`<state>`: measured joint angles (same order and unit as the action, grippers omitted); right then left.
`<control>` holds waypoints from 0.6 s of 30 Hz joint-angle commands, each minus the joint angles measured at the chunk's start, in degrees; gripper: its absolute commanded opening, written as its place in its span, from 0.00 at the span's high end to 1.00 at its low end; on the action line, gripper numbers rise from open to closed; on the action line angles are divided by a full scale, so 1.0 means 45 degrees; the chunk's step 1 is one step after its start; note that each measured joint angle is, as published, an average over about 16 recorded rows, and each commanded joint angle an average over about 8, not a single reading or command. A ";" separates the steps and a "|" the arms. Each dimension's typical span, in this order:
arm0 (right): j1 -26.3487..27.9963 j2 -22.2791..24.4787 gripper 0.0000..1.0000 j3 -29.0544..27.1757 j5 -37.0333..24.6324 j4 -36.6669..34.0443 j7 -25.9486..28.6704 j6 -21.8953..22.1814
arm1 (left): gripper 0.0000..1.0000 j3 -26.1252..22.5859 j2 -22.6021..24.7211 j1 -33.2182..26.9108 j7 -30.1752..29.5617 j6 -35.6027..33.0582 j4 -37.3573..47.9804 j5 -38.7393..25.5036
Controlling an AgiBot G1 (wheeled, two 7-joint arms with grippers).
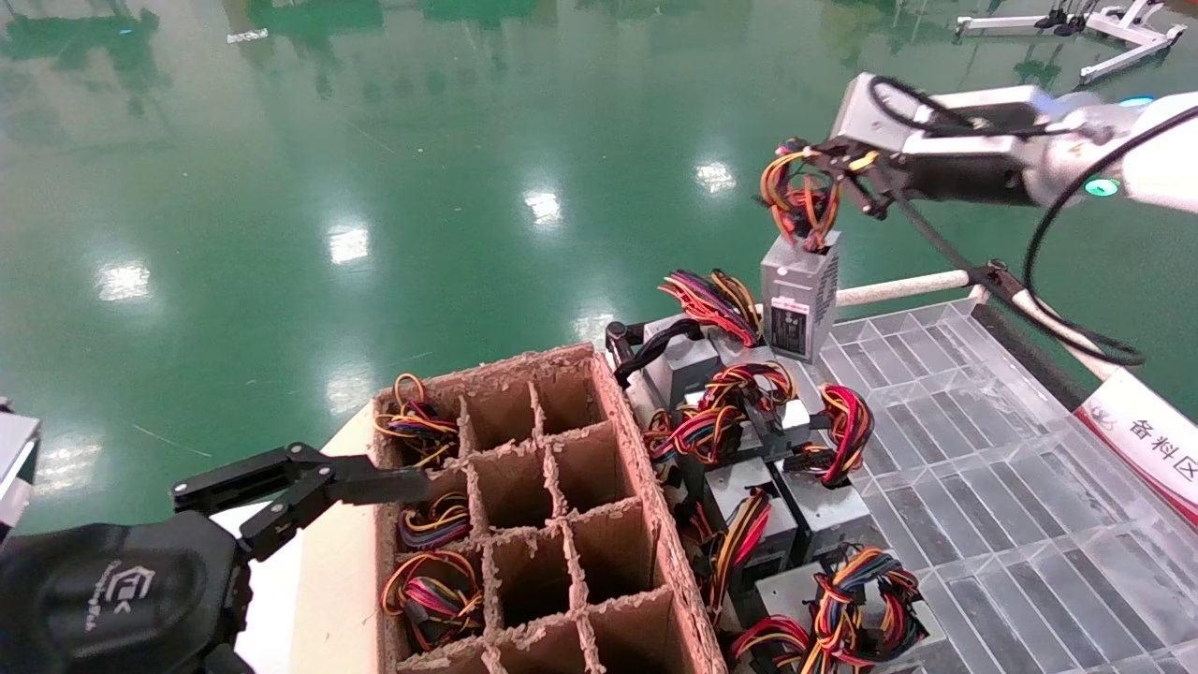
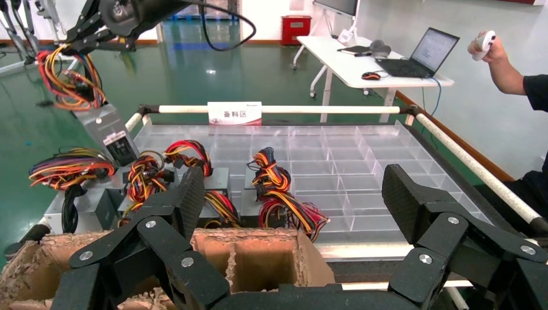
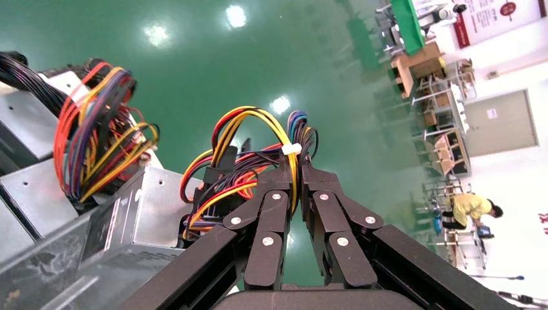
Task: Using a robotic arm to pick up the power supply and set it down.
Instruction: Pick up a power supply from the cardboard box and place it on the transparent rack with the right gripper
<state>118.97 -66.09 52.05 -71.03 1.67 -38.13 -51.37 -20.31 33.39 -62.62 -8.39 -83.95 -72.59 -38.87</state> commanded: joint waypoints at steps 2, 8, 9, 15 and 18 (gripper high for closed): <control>-0.0135 -0.0284 1.00 0.0038 -0.0055 -0.0060 -0.0197 0.0132 | 0.00 0.0000 0.0000 0.0000 0.0000 0.0000 0.0000 0.0000; -0.0480 -0.0613 1.00 -0.0041 0.0062 -0.0208 -0.0365 0.0293 | 0.00 -0.0001 -0.0001 0.0000 0.0001 0.0001 0.0000 0.0001; -0.0547 -0.0629 1.00 -0.0086 0.0126 -0.0250 -0.0341 0.0310 | 0.00 -0.0002 -0.0001 0.0000 0.0001 0.0001 0.0000 0.0001; -0.1040 -0.0524 1.00 -0.0461 0.0668 -0.0507 -0.0058 0.0464 | 0.00 -0.0002 -0.0001 -0.0001 0.0001 0.0001 0.0000 0.0002; -0.1342 -0.0400 1.00 -0.0694 0.1001 -0.0583 0.0090 0.0559 | 0.00 -0.0003 -0.0001 -0.0001 0.0001 0.0001 0.0000 0.0002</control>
<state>112.75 -67.85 48.73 -66.24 -0.82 -37.70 -48.95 -20.32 33.38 -62.62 -8.39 -83.94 -72.59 -38.86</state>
